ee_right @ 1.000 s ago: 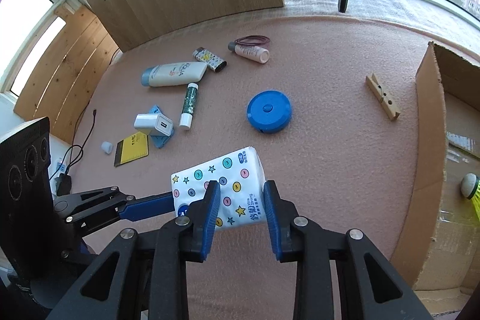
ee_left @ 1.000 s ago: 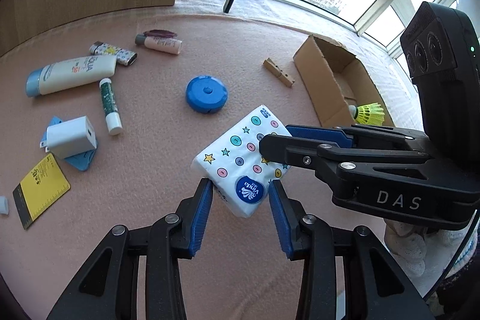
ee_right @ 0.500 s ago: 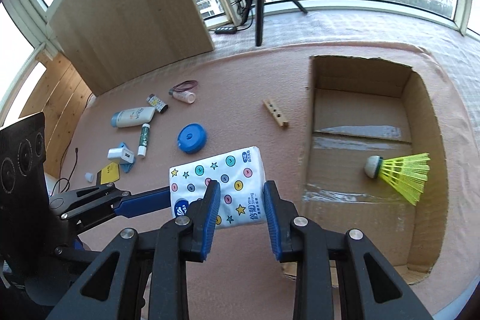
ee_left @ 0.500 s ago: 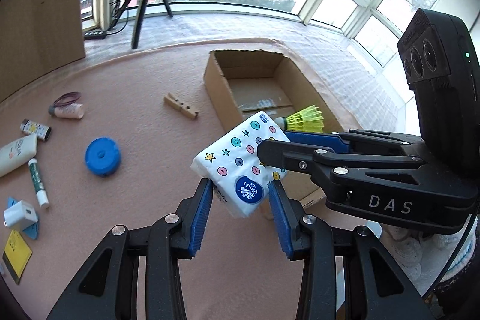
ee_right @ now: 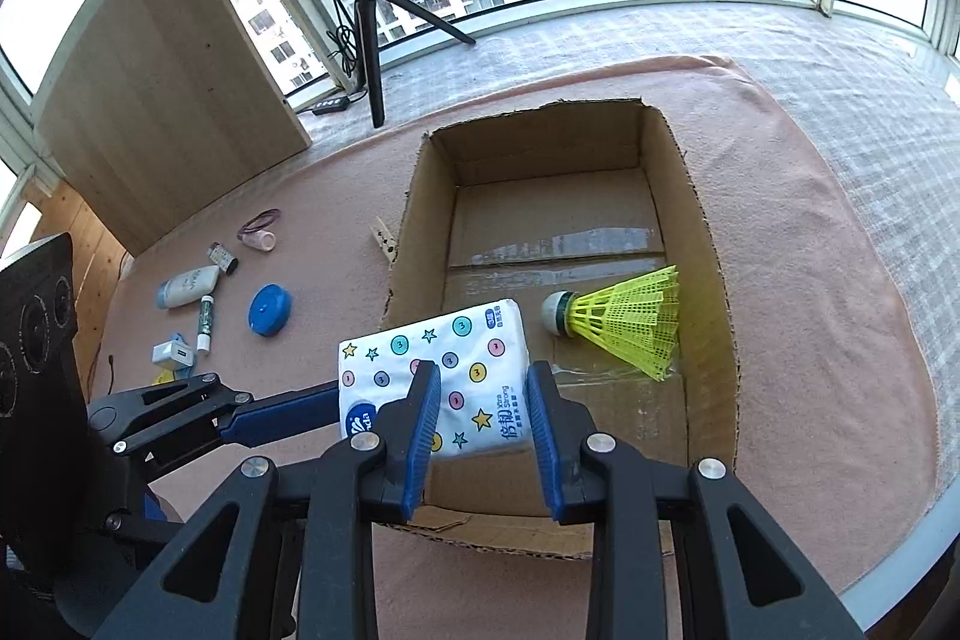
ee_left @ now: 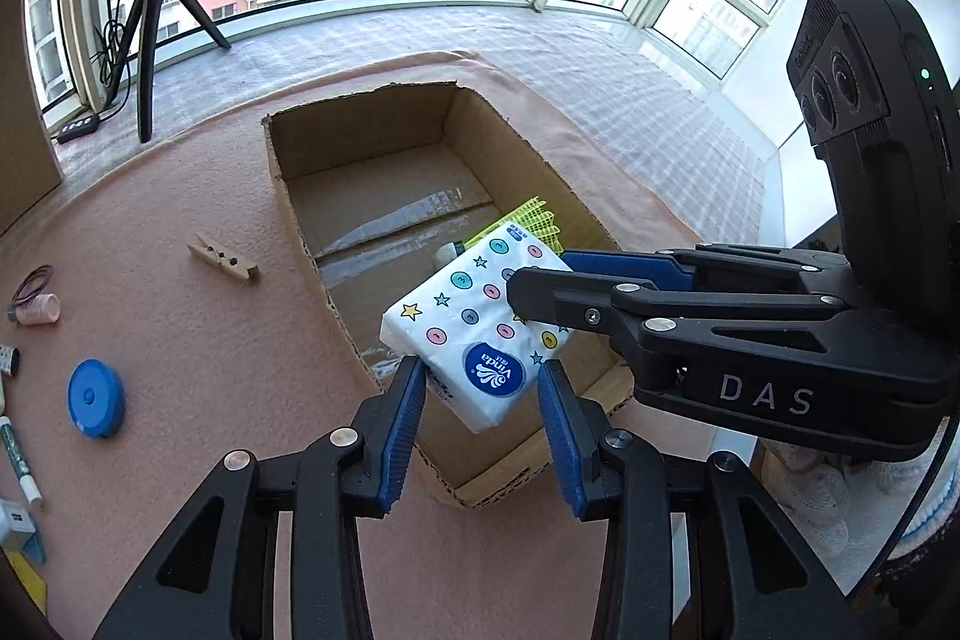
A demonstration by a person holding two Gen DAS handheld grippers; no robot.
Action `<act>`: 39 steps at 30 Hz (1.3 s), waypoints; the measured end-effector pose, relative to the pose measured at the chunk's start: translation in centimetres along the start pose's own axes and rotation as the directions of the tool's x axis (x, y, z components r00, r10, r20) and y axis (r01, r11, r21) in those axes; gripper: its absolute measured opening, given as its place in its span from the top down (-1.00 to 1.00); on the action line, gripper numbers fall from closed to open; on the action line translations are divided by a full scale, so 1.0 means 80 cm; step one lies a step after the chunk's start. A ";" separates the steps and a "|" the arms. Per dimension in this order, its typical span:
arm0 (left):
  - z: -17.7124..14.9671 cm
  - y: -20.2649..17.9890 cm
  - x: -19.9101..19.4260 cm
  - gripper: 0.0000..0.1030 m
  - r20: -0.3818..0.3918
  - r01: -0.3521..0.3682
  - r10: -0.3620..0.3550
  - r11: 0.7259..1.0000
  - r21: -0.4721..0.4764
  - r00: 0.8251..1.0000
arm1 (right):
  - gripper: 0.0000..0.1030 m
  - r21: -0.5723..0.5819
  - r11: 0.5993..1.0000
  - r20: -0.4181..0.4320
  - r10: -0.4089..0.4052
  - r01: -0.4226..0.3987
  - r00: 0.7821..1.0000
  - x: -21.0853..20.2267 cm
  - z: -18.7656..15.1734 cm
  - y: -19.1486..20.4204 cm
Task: Organize objects
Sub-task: 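Carry the tissue pack into the box and release it, then move the left tool to the yellow ruler card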
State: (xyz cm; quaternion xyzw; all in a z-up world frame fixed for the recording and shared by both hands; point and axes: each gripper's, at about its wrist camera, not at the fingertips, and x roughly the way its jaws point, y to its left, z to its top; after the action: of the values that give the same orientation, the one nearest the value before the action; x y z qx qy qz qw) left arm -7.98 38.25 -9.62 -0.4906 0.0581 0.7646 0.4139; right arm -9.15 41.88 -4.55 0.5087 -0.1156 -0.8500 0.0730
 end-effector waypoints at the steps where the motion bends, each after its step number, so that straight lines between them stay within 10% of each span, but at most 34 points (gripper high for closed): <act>1: 0.001 0.000 0.002 0.18 -0.003 0.003 -0.003 1.000 -0.001 1.000 | 0.48 0.002 1.000 -0.001 -0.002 0.002 1.000 0.001 0.000 -0.002; 16: -0.025 0.039 -0.045 0.13 0.026 -0.044 0.045 0.998 -0.052 0.999 | 0.35 -0.002 1.000 0.010 0.006 -0.006 1.000 0.005 0.001 0.017; 39: -0.207 0.280 -0.235 0.13 0.025 -0.240 0.262 0.914 -0.326 0.965 | 0.27 -0.117 0.982 -0.080 0.138 -0.147 0.987 0.071 -0.024 0.216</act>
State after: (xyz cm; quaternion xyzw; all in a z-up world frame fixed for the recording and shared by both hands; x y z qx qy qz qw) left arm -8.49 4.64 -10.24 -0.5135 -0.0184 0.8268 0.2290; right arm -10.06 23.61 -5.57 0.5237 -0.0967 -0.8294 0.1688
